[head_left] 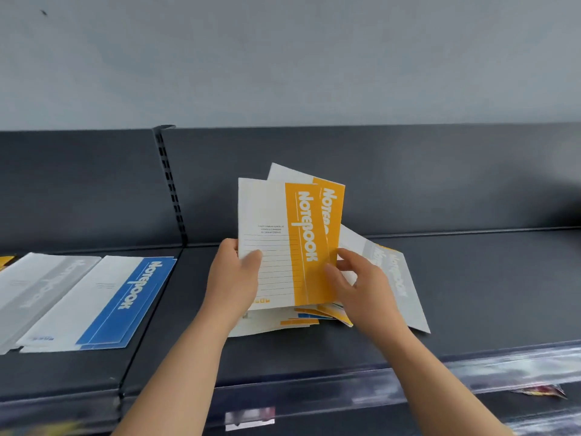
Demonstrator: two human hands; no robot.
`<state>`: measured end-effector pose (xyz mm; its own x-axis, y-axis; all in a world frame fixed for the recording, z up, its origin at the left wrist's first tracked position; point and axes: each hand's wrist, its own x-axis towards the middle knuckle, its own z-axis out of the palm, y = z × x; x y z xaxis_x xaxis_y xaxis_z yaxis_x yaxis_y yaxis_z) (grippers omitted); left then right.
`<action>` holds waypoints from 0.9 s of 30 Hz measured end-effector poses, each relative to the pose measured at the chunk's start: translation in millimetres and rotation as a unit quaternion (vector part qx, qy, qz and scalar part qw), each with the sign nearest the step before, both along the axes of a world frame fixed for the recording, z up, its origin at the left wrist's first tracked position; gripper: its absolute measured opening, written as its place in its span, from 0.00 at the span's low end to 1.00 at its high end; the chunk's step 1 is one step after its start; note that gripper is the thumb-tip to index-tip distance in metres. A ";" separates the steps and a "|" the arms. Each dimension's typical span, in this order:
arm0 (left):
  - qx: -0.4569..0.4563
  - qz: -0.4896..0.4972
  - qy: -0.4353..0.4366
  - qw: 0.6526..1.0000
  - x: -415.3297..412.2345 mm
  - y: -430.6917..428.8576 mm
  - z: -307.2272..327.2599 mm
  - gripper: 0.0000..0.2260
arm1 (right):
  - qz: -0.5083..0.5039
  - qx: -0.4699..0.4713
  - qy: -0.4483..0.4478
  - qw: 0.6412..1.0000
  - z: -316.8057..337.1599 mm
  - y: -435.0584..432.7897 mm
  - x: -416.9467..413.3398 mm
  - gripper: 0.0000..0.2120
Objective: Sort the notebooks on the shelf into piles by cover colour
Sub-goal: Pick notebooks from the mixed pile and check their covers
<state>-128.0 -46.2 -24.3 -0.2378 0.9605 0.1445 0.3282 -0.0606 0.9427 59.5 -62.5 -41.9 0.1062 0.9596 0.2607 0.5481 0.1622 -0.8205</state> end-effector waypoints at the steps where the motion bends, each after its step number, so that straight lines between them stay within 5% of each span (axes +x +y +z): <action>1: 0.003 0.007 0.000 1.000 -8.8 -3.1 -0.6 0.04 | 0.002 0.003 -0.001 1.000 3.1 0.5 -9.8 0.19; 8: 0.002 0.051 0.086 0.995 -88.3 -27.8 -2.2 0.10 | 0.056 0.044 0.000 0.997 13.5 -0.1 -88.0 0.13; 13: -0.029 0.029 0.039 0.998 -164.8 -50.7 -0.3 0.10 | 0.114 0.057 0.002 0.992 14.0 -3.4 -163.9 0.09; 20: -0.040 0.031 0.086 0.995 -289.1 -86.5 6.3 0.15 | 0.158 0.027 0.015 0.987 10.0 -10.2 -290.1 0.08; 27: -0.016 0.060 0.122 0.991 -404.4 -115.6 3.4 0.13 | 0.153 -0.014 0.005 0.988 3.5 -27.1 -407.9 0.19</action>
